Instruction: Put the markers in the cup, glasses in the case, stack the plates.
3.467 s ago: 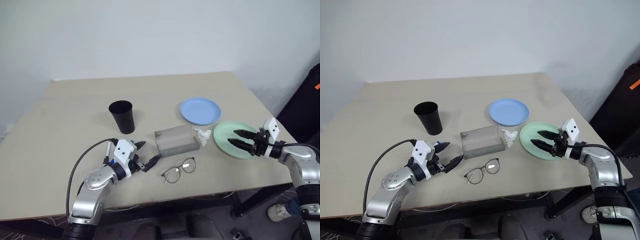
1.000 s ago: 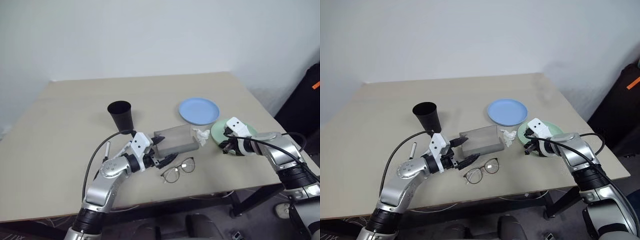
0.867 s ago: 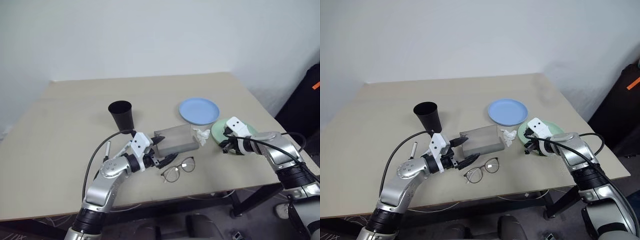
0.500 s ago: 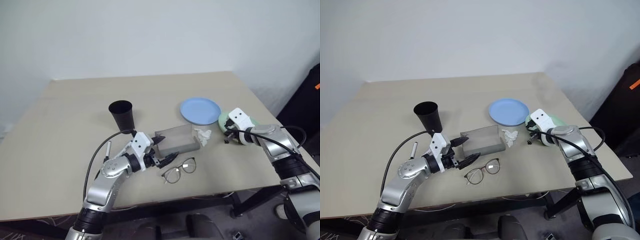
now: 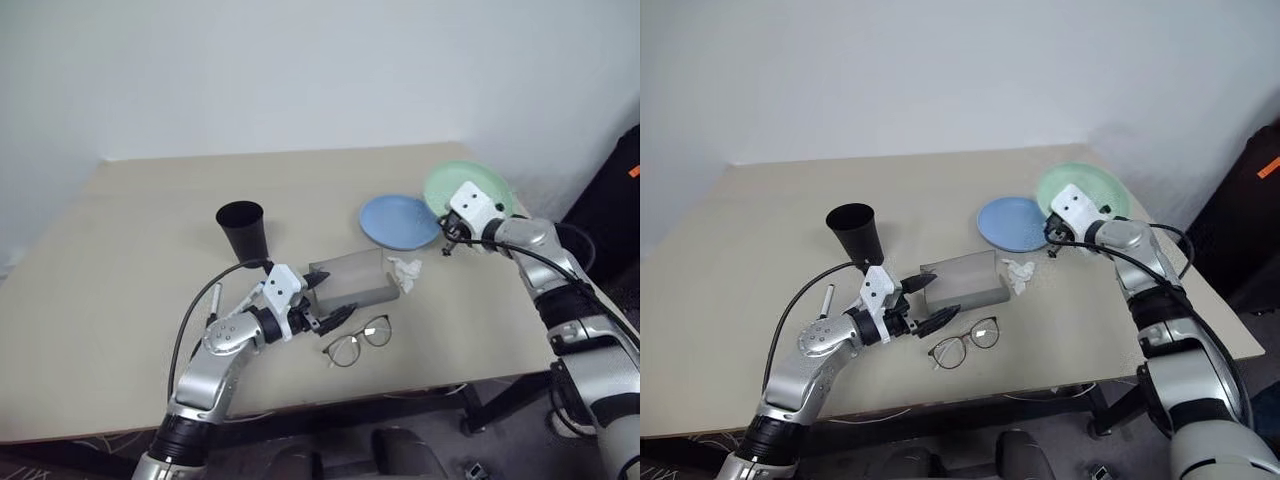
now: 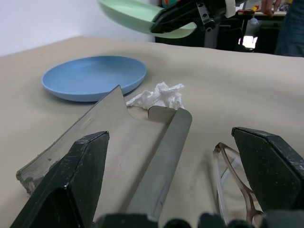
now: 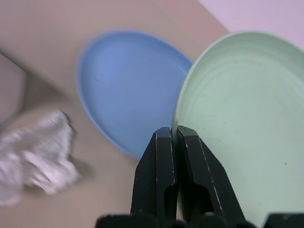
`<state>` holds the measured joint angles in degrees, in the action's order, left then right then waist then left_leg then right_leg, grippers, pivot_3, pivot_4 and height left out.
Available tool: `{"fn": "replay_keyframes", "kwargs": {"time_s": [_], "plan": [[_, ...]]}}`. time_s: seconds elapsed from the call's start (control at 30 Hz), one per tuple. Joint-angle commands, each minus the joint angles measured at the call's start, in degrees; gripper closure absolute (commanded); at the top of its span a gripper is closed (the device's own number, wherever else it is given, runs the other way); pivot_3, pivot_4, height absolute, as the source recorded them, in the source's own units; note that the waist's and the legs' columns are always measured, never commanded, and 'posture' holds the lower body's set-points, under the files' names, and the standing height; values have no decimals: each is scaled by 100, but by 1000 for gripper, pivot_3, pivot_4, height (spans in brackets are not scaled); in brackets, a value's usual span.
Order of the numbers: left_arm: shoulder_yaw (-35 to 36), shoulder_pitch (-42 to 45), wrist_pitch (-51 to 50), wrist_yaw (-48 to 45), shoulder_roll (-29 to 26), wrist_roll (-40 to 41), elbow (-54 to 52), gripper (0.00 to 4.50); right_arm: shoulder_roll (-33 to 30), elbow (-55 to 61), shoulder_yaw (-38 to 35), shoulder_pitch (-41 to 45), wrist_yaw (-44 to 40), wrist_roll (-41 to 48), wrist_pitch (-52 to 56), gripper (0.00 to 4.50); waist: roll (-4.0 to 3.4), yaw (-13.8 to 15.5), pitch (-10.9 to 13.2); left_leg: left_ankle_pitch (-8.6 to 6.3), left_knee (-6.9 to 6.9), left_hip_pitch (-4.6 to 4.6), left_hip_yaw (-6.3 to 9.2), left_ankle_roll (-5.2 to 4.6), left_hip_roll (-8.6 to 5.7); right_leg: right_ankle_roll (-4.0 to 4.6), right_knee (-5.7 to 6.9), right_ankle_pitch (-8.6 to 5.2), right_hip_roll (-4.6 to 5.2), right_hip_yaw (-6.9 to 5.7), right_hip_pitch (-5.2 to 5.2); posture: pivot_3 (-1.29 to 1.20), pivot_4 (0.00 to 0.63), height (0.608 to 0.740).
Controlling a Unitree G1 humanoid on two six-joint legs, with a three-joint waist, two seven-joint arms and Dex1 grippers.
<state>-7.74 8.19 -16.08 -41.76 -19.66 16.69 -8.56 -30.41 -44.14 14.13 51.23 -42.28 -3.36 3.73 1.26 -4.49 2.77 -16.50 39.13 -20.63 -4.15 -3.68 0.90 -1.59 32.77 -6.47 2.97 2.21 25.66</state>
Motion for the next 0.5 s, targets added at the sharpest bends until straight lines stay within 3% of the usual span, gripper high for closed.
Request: {"fn": "replay_keyframes", "kwargs": {"time_s": [0.03, 0.27, 0.5], "plan": [[157, 226, 165, 79, 47, 29, 35, 73, 151, -704, -108, 575, -383, -27, -668, 4482, 0, -5, 0, 0, 1, 0, 2, 0, 0, 0, 0, 0, 0, -1, -1, 0, 0, 740], [226, 387, 225, 145, 67, 39, 165, 73, 689, -2164, -86, 1388, -844, -229, -1441, 4482, -3, -59, -2, 0, -2, 0, 4, 0, -2, -1, 4, 2, 0, -1, -2, 0, 0, 740], [272, 279, 168, 211, 9, 51, -39, 73, 1154, -2893, 95, 1717, -524, -769, -1721, 4482, -6, -109, -3, -1, -5, -1, 6, 1, -3, 0, 11, 2, 0, -2, -2, 0, 0, 740]]}}
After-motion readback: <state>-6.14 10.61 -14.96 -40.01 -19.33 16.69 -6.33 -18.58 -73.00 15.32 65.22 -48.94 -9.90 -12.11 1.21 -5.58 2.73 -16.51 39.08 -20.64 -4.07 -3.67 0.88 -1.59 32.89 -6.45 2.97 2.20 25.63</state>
